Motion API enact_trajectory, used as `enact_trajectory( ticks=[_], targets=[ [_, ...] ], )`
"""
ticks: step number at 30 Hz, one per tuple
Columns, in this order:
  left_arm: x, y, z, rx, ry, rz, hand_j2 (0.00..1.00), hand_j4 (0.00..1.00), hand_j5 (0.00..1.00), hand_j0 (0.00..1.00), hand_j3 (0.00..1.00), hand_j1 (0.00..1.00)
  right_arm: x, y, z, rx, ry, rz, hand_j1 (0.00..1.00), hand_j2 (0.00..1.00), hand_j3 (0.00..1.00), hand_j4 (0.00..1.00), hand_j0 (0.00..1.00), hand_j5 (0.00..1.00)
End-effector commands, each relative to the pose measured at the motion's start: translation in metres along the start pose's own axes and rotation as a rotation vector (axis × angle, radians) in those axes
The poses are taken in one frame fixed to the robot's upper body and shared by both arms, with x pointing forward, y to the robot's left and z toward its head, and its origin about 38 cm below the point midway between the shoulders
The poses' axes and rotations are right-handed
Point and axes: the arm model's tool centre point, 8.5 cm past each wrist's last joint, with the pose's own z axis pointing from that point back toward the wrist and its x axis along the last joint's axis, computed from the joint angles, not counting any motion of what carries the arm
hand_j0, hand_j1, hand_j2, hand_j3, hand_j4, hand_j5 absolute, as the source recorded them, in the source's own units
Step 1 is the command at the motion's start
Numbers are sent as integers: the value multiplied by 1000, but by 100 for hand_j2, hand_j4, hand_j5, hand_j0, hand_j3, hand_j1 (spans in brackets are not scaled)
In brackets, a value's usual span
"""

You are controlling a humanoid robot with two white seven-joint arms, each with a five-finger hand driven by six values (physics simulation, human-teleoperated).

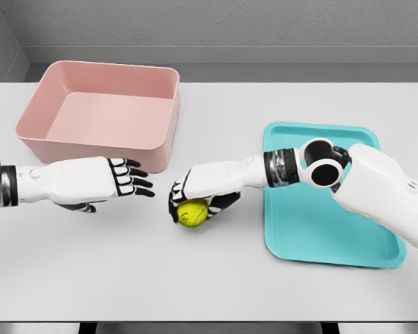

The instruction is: Put the tennis from the blue tray into the pink basket with both arms

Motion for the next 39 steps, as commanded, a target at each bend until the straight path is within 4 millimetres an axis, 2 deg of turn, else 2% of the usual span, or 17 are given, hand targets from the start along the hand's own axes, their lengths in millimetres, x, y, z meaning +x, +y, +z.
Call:
enact_trajectory(
  ticks=[1, 4, 6, 9, 14, 15, 16, 17, 21, 24, 27, 30, 33, 34, 35, 37, 39],
  targets=[
    [-1, 1, 2, 5, 3, 9, 100, 100, 100, 100, 100, 100, -4, 1, -8, -1, 1, -20, 54, 54, 54, 54, 54, 54],
    [-7, 6, 14, 4, 37, -7, 100, 100, 100, 100, 100, 100, -6, 0, -17, 7, 2, -9, 54, 54, 54, 54, 54, 54],
    [-16, 13, 33, -8, 88, -29, 100, 100, 100, 100, 100, 100, -7, 0, -23, 11, 4, -6, 54, 54, 54, 54, 54, 54],
    [-20, 9, 56, -13, 146, -19, 100, 100, 100, 100, 100, 100, -10, 7, -25, 29, 8, -20, 54, 54, 54, 54, 54, 54],
    [-18, 7, 54, -1, 140, -9, 100, 100, 100, 100, 100, 100, -12, 10, -26, 33, 11, -26, 55, 55, 55, 55, 55, 55],
    [-19, 11, 54, 16, 143, -11, 100, 100, 100, 100, 100, 100, -12, 10, -26, 33, 12, -27, 58, 58, 58, 58, 58, 58],
    [-19, 12, 54, 22, 144, -13, 100, 100, 100, 100, 100, 100, -12, 10, -26, 29, 12, -28, 74, 74, 74, 74, 74, 74],
    [-20, 15, 54, 44, 144, -13, 100, 100, 100, 100, 100, 100, -12, 10, -26, 26, 11, -27, 97, 97, 97, 97, 97, 97],
    [-19, 17, 54, 76, 143, -15, 100, 100, 100, 100, 100, 100, -12, 9, -25, 25, 12, -27, 100, 100, 100, 100, 100, 100],
    [-17, 9, 52, 63, 137, 1, 100, 100, 100, 100, 100, 100, -12, 5, -21, 23, 16, -17, 100, 100, 100, 100, 100, 100],
    [-18, 13, 54, 72, 144, -6, 100, 100, 100, 100, 100, 100, -19, -6, -1, 10, 56, -1, 100, 100, 100, 100, 100, 100],
    [-18, 13, 54, 73, 144, -5, 100, 100, 100, 100, 100, 100, -26, -23, 46, -34, 135, 32, 100, 100, 100, 100, 100, 100],
    [-15, 5, 52, 64, 135, 15, 100, 100, 100, 100, 100, 100, -31, -39, 77, -57, 197, 62, 100, 100, 100, 100, 100, 100],
    [-12, 3, 41, 85, 113, 25, 100, 100, 100, 100, 100, 100, -33, -45, 91, -73, 224, 69, 100, 100, 100, 100, 100, 100],
    [-6, 4, 19, 129, 71, 36, 100, 100, 100, 100, 100, 100, -36, -49, 109, -88, 260, 74, 100, 100, 100, 100, 100, 100],
    [-5, 6, 10, 129, 61, -3, 100, 100, 100, 100, 100, 100, -40, -52, 135, -97, 318, 80, 100, 100, 100, 100, 100, 100],
    [3, 10, -18, 155, 22, -49, 100, 100, 100, 100, 100, 100, -43, -49, 154, -118, 359, 72, 100, 100, 100, 100, 100, 100]
  ],
)
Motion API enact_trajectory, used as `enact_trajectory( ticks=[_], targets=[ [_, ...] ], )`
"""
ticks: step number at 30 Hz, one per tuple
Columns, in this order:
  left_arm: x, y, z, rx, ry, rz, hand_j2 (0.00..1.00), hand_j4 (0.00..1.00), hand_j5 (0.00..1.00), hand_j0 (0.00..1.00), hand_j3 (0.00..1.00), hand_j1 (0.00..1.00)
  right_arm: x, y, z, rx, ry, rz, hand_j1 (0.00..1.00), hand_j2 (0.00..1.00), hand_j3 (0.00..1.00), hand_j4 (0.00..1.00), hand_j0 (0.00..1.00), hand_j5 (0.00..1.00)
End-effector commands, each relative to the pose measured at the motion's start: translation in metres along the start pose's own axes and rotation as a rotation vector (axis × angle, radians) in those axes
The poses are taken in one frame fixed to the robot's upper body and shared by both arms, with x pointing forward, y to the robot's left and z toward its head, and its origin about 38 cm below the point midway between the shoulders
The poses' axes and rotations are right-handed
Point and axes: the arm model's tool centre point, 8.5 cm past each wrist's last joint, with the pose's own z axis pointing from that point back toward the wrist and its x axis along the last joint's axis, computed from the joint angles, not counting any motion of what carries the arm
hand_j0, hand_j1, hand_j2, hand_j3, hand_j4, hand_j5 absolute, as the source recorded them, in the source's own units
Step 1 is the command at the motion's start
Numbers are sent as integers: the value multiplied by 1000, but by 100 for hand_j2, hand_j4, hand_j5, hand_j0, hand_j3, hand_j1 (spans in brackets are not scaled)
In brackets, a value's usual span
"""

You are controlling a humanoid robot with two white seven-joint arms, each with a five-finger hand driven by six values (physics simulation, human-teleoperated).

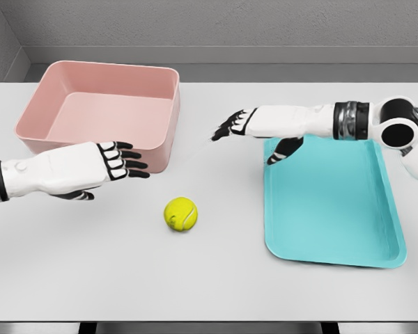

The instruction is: Put the tennis from the blue tray into the pink basket with both arms

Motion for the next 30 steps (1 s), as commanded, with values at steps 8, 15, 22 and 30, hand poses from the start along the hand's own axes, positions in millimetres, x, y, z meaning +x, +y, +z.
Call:
enact_trajectory(
  ticks=[8, 15, 22, 30],
  targets=[
    [38, -14, -81, -55, -159, -149, 100, 100, 100, 100, 100, 100, -62, 13, 69, -172, 245, -96, 100, 100, 100, 100, 100, 100],
    [23, 16, -67, 45, -143, -51, 100, 100, 100, 100, 100, 100, -68, 23, 90, -154, 293, -107, 100, 100, 100, 100, 100, 100],
    [10, 57, -52, 249, -137, 116, 100, 100, 100, 100, 100, 100, -81, 36, 108, -185, 352, -154, 100, 100, 100, 100, 100, 100],
    [34, 9, -56, 168, -228, 395, 100, 100, 100, 100, 100, 100, -81, 36, 108, -185, 352, -154, 100, 100, 100, 100, 100, 100]
  ],
)
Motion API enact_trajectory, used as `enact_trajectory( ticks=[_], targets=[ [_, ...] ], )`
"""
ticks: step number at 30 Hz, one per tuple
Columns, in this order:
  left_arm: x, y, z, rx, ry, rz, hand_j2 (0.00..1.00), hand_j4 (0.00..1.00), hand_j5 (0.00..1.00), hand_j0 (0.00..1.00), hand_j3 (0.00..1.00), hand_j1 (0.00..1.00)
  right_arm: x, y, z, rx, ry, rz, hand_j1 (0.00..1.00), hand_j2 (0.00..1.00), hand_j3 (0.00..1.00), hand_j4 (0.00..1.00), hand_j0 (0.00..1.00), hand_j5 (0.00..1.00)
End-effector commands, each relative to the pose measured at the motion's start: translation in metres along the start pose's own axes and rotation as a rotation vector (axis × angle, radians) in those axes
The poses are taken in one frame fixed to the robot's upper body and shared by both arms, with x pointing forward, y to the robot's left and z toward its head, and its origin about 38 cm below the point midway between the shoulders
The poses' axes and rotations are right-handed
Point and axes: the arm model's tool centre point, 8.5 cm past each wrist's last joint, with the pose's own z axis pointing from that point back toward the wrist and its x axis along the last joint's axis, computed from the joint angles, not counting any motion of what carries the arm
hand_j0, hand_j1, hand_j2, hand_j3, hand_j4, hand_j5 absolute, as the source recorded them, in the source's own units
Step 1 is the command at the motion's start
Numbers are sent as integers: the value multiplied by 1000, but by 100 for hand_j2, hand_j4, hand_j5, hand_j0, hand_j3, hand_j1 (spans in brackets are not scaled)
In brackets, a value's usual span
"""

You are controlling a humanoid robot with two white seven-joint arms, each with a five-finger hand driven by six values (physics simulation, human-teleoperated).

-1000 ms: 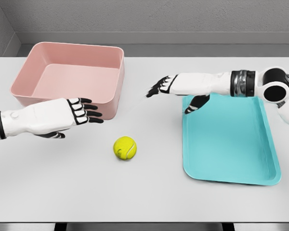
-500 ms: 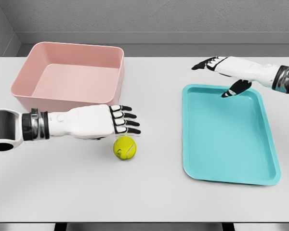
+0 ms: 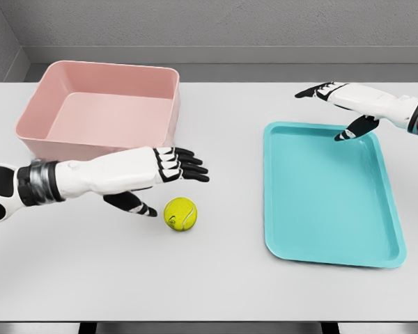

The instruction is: Put the tennis from the blue tray into the pink basket with both arms

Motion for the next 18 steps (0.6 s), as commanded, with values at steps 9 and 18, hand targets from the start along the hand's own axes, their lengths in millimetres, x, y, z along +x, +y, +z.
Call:
enact_trajectory(
  ticks=[9, 18],
  targets=[
    [-1, 5, -10, -141, -8, -189, 100, 100, 100, 100, 100, 100, 0, -1, 0, -9, -1, -7, 100, 100, 100, 100, 100, 100],
    [-3, -5, -2, -242, 7, -202, 100, 100, 100, 100, 100, 100, 0, 1, 0, -8, -1, -11, 100, 100, 100, 100, 100, 100]
  ],
)
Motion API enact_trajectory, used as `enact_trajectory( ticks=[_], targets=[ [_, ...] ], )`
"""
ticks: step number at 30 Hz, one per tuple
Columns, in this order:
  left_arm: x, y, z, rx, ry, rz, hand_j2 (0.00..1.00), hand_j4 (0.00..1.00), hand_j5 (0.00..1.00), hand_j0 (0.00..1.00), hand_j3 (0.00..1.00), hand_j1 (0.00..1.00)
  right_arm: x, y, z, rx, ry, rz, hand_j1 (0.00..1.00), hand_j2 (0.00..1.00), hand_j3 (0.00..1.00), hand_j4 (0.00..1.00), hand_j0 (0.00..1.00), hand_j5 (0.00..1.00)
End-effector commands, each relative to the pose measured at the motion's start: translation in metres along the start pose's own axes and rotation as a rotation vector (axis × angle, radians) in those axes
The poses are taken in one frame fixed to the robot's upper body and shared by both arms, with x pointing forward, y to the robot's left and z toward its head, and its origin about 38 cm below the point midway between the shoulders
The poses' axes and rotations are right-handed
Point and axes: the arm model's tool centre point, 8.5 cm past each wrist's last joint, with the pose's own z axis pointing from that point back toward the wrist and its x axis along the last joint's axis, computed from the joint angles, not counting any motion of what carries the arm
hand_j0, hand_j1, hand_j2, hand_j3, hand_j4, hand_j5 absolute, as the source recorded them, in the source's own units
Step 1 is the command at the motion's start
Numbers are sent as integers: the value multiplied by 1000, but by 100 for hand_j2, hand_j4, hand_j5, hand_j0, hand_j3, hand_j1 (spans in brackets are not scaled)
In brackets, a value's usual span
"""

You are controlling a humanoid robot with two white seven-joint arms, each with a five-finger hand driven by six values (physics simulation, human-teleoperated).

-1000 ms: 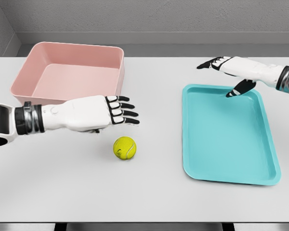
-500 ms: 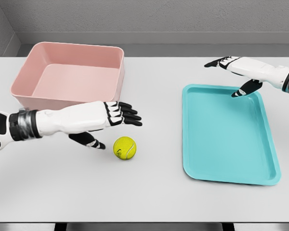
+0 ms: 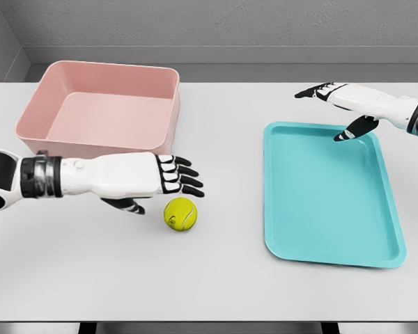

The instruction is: Put the tennis from the blue tray into the pink basket with both arms

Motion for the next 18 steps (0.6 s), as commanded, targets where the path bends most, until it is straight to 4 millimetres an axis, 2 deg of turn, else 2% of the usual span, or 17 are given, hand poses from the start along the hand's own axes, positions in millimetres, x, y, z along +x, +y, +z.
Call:
enact_trajectory(
  ticks=[1, 5, 10, 14, 16, 18],
  targets=[
    [2, -9, -2, -44, -7, -5, 100, 100, 100, 100, 100, 100, -1, -1, 1, -5, 2, -5, 100, 100, 100, 100, 100, 100],
    [-2, 0, -5, -141, -4, -72, 100, 100, 100, 100, 100, 100, 0, 0, 0, -6, -1, -7, 100, 100, 100, 100, 100, 100],
    [-2, 4, -6, -119, -8, -69, 100, 100, 100, 100, 100, 100, 0, -1, 1, -7, 1, -6, 100, 100, 100, 100, 100, 100],
    [0, 16, -6, 49, -21, -17, 100, 100, 100, 100, 100, 100, -1, 0, 1, -4, 2, -6, 100, 100, 100, 100, 100, 100],
    [4, 12, -7, 148, -33, 18, 100, 100, 100, 100, 100, 100, -1, -1, 1, -6, 2, -6, 100, 100, 100, 100, 100, 100],
    [6, 7, -8, 158, -38, 38, 100, 100, 100, 100, 100, 100, -1, 0, 1, -4, 2, -6, 100, 100, 100, 100, 100, 100]
  ],
)
